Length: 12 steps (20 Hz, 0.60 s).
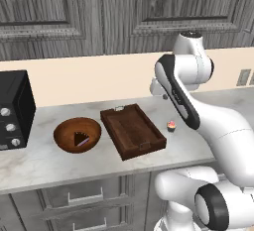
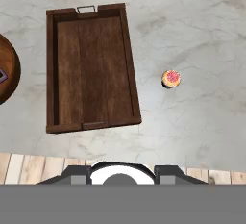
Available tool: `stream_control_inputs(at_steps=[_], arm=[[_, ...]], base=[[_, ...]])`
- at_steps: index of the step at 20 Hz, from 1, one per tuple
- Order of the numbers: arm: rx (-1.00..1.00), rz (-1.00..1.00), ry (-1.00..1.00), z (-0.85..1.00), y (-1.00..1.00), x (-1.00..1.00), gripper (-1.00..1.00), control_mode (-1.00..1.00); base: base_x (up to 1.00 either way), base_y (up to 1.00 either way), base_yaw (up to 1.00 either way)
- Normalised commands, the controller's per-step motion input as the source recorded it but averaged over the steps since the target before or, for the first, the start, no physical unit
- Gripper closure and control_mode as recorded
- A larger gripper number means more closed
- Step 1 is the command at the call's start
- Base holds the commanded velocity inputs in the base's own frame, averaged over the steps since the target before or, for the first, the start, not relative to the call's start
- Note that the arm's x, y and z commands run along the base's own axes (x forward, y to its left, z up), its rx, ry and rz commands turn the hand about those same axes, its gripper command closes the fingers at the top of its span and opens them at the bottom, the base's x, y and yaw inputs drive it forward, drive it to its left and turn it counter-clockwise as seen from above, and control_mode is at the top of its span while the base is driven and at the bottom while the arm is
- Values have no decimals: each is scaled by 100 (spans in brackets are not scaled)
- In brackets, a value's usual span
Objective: Place the bowl with cake and the cupcake onto the tray.
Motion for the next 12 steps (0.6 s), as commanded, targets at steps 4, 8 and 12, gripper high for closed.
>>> stream_control_inputs(at_steps=[4,8,12], arm=[[0,0,0,-1,18,-3,-100,-100],[0,0,1,-1,46,-9,-100,-100],[1,0,3,-6,47,-16,-100,-100]], base=[[0,0,0],[0,0,0],[0,0,0]])
